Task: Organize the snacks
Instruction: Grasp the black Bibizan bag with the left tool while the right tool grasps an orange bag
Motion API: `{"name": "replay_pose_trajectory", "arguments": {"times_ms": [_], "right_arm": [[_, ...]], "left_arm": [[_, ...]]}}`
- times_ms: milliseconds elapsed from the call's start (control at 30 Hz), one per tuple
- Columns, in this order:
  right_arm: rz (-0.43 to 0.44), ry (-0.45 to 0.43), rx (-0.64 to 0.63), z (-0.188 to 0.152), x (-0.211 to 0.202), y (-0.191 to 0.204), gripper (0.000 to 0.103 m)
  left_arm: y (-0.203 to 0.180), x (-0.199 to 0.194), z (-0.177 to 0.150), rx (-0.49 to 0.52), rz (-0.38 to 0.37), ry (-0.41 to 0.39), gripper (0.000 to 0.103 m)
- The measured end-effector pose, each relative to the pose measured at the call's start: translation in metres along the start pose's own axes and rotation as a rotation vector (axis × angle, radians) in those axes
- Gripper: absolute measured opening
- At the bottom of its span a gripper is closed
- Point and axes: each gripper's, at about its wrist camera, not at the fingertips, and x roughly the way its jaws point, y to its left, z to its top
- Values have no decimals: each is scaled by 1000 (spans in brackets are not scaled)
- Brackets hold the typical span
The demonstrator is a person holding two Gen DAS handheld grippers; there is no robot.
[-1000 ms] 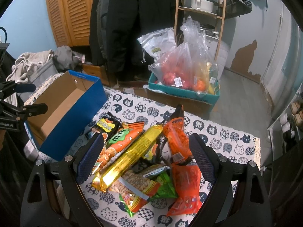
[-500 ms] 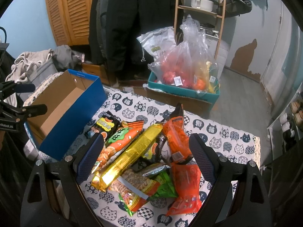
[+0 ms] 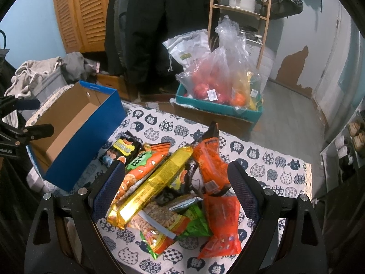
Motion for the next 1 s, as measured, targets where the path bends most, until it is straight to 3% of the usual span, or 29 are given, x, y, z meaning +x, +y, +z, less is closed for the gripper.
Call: {"name": "replay_pose_trajectory", "arguments": {"times_ms": [500, 733, 1000], "right_arm": [[-18, 26, 25, 7, -3, -14, 90], [-46, 64, 52, 2, 4, -27, 90], [-72, 122, 90, -7, 20, -50, 90]], "left_arm": [[-12, 3, 15, 33, -3, 33, 94], [-16, 33, 20, 53, 8, 106, 94], [-28, 70, 28, 24, -46, 192, 94]]}}
